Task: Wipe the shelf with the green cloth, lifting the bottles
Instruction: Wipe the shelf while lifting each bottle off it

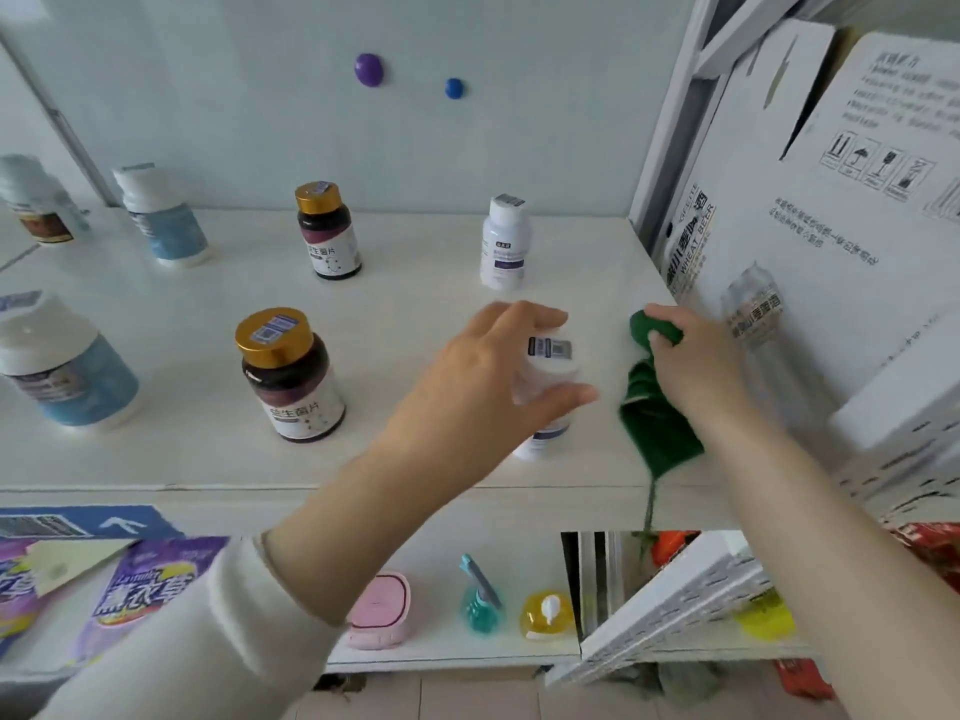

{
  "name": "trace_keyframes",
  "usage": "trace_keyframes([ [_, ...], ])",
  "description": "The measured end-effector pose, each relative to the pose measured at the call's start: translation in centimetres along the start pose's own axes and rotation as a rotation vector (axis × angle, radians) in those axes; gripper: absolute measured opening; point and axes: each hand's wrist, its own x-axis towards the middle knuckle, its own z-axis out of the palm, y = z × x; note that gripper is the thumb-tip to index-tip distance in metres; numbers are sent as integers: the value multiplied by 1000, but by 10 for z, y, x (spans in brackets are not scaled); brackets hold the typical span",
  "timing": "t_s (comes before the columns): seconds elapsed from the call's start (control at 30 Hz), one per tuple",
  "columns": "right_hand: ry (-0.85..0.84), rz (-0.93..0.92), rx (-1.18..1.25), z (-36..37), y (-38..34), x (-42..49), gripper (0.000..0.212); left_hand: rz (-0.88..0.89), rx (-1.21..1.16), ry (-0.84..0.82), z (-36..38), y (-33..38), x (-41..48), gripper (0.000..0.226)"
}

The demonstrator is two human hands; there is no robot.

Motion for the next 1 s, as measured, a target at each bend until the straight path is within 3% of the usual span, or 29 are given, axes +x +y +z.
trace_keyframes([
  [0.13,-147,-199,-151,33,-9,36,37,-127,-169,110,-12,-6,9,35],
  [0.3,-475,-431,-16,48,-42,-1,36,-84,-201,312,-64,-2,15,27],
  [0.4,-680,-580,100,24,-37,-50,37,-57,-200,320,-74,1,15,25],
  [0.47,-791,-550,88,6,-31,-45,38,-36,-211,314,-73,2,14,23],
  [0.5,-755,-515,66,3,-29,-32,38,-27,-215,313,-73,1,14,23],
  [0.63,-316,-350,-71,30,-26,28,35,-31,-255,334,-78,-2,12,30],
  [0.7,-330,-352,-127,47,-33,30,36,-29,-260,351,-81,-2,11,31],
  [0.9,-741,-653,29,15,-34,-73,33,11,-245,321,-81,4,8,24],
  [1.0,-965,-571,170,-18,-20,-107,35,12,-254,298,-75,5,5,29],
])
